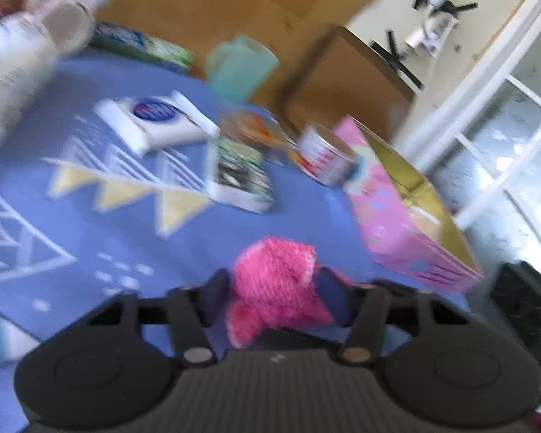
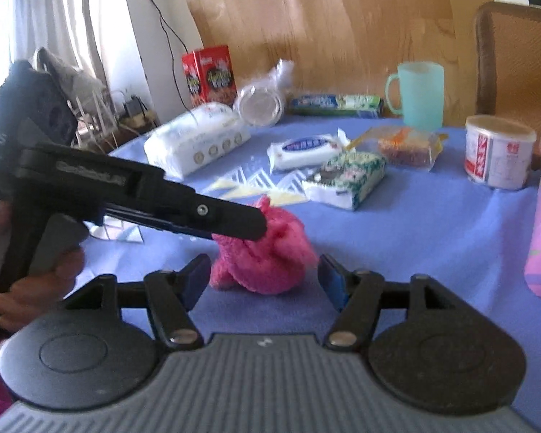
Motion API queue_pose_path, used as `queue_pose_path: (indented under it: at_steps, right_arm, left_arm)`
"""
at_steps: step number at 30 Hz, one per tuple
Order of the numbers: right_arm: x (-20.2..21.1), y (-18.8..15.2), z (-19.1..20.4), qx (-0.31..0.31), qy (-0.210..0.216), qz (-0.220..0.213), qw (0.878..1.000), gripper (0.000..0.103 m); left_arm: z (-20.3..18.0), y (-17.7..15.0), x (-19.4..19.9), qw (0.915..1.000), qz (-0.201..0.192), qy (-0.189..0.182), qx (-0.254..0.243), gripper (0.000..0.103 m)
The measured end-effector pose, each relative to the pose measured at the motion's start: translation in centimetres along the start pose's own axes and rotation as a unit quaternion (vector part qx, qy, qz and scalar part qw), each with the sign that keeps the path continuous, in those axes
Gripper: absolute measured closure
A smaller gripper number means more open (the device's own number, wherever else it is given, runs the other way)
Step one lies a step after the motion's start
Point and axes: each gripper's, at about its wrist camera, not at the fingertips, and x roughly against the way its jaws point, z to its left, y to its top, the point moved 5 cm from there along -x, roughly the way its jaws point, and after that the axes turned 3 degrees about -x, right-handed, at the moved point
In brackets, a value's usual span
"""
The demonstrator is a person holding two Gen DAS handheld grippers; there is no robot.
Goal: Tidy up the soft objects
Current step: 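Carry the pink plush into the tin and open the right gripper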
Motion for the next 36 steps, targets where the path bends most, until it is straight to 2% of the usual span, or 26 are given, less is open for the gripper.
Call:
queue_pose_path:
  at_steps: [2, 3, 7, 11, 13, 16, 19, 20, 21, 22, 23, 24, 25, 28, 31, 36]
  right_arm:
    - [-0.3, -0.1, -0.3, 0.001, -0.014, 0.000, 1.000, 0.054]
    - [0.1, 0.1, -0.5, 0.003, -0.019, -0.007, 1.000, 0.054]
    - [3.8, 1.0, -2.3, 0.004, -0.065, -0.072, 0.995, 0.054]
    - [8.3, 1.7, -6.0, -0.010, -0.136, -0.129, 0.982, 0.054]
    - [10.2, 1.9, -8.3, -0.029, -0.163, -0.146, 0.975, 0.054]
    - [12.5, 2.4, -11.9, -0.061, -0.195, -0.152, 0.967, 0.054]
    - [13.2, 3.5, -16.3, -0.070, -0.226, -0.123, 0.964, 0.054]
    - [13.1, 4.1, -18.1, -0.076, -0.237, -0.105, 0.963, 0.053]
    - [12.7, 4.5, -19.6, -0.078, -0.251, -0.084, 0.961, 0.053]
    - [12.5, 5.1, -21.3, -0.073, -0.279, -0.070, 0.955, 0.050]
    - [12.7, 5.7, -22.4, -0.065, -0.313, -0.074, 0.945, 0.045]
    - [13.1, 6.1, -23.3, -0.057, -0.344, -0.080, 0.934, 0.031]
    - [13.5, 6.2, -23.9, -0.055, -0.366, -0.088, 0.925, 0.031]
    - [15.4, 5.7, -24.4, -0.083, -0.347, -0.121, 0.927, 0.032]
    - [17.2, 4.4, -23.9, -0.097, -0.343, -0.148, 0.923, 0.032]
    - [19.4, 2.6, -22.6, -0.135, -0.328, -0.186, 0.916, 0.032]
  left_arm:
    - [-1.7, 0.4, -0.4, 0.9988, -0.003, 0.026, -0.041, 0.055]
    - [-2.6, 0.7, -0.6, 0.9981, -0.005, 0.025, -0.056, 0.055]
    - [-7.2, 3.2, -2.5, 0.9941, -0.008, -0.010, -0.108, 0.055]
    - [-13.0, 5.1, -6.2, 0.9831, -0.004, -0.045, -0.178, 0.055]
    - [-16.0, 5.7, -8.6, 0.9767, -0.001, -0.056, -0.207, 0.055]
    - [-19.5, 6.5, -12.1, 0.9718, 0.011, -0.059, -0.228, 0.054]
    - [-22.0, 7.4, -16.0, 0.9647, 0.012, -0.027, -0.262, 0.050]
    - [-22.5, 7.8, -17.4, 0.9624, 0.012, -0.003, -0.271, 0.037]
    - [-22.7, 8.3, -18.7, 0.9606, 0.009, 0.032, -0.276, 0.030]
    - [-22.7, 8.8, -19.7, 0.9596, 0.003, 0.066, -0.274, 0.029]
    - [-22.7, 9.3, -20.3, 0.9601, -0.001, 0.082, -0.267, 0.029]
    - [-22.6, 9.7, -20.7, 0.9625, -0.001, 0.085, -0.258, 0.029]
    - [-22.5, 10.0, -20.8, 0.9648, -0.001, 0.086, -0.249, 0.029]
    - [-22.1, 10.1, -20.8, 0.9639, -0.005, 0.098, -0.248, 0.029]
    - [-21.9, 9.7, -21.0, 0.9588, 0.000, 0.115, -0.260, 0.029]
    - [-21.7, 8.6, -20.1, 0.9537, 0.005, 0.123, -0.274, 0.030]
